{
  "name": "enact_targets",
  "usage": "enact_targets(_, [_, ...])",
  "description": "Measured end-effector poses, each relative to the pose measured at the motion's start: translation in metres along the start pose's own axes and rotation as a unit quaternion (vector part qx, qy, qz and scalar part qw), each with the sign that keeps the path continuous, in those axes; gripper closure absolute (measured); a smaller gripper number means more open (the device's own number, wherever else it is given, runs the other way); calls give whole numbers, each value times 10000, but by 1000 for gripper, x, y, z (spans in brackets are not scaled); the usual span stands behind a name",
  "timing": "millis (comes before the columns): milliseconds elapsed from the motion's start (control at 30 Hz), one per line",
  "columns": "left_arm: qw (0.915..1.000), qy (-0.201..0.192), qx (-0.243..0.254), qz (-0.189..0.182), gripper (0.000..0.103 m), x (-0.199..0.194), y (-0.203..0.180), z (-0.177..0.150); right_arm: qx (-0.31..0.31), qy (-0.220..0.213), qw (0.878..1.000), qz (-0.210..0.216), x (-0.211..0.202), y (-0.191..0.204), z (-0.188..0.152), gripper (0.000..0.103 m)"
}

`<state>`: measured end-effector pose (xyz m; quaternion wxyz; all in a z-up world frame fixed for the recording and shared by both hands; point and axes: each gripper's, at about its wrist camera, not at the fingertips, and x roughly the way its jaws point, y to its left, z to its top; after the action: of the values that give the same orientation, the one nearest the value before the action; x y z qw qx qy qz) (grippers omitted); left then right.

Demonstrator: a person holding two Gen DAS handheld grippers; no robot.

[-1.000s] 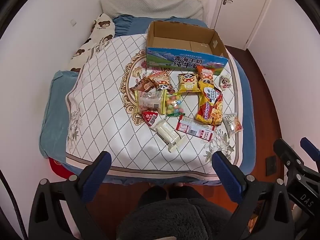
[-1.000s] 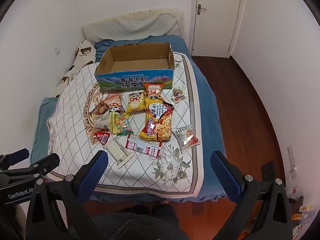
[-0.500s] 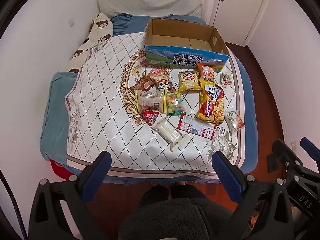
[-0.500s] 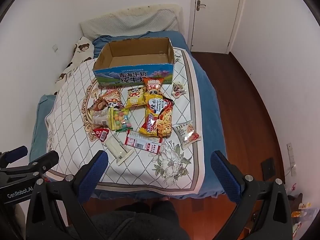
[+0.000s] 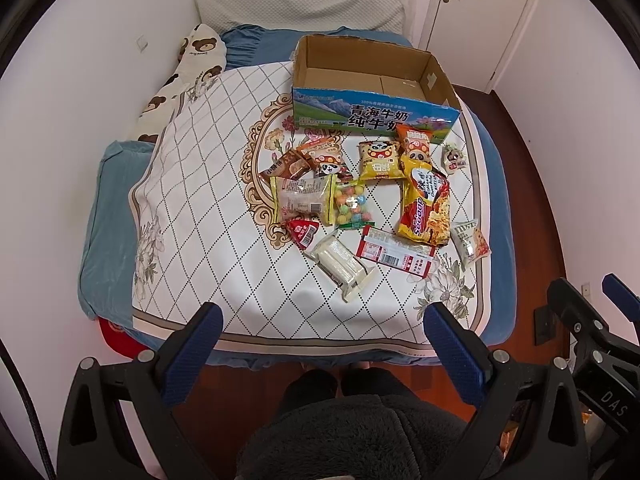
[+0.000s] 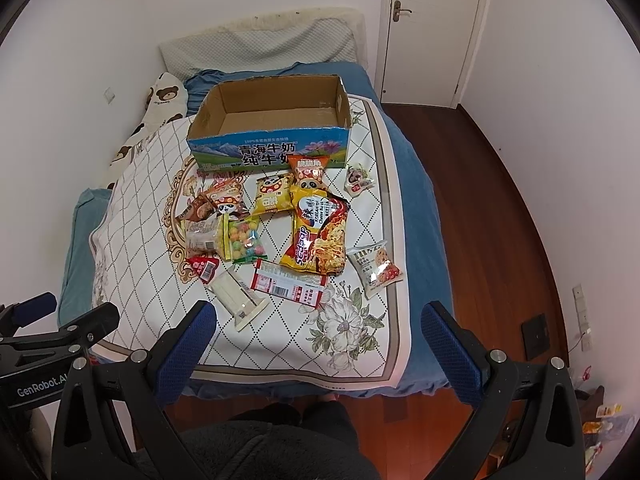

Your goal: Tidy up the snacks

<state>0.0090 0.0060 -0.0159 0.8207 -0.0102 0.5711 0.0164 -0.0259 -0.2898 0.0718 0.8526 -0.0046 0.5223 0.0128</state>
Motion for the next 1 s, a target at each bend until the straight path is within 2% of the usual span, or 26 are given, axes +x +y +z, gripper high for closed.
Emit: enact_targets(1000, [9999,-107,-70,27,0,-10,15,0,24,-94,9999,43,-9,3,5,0])
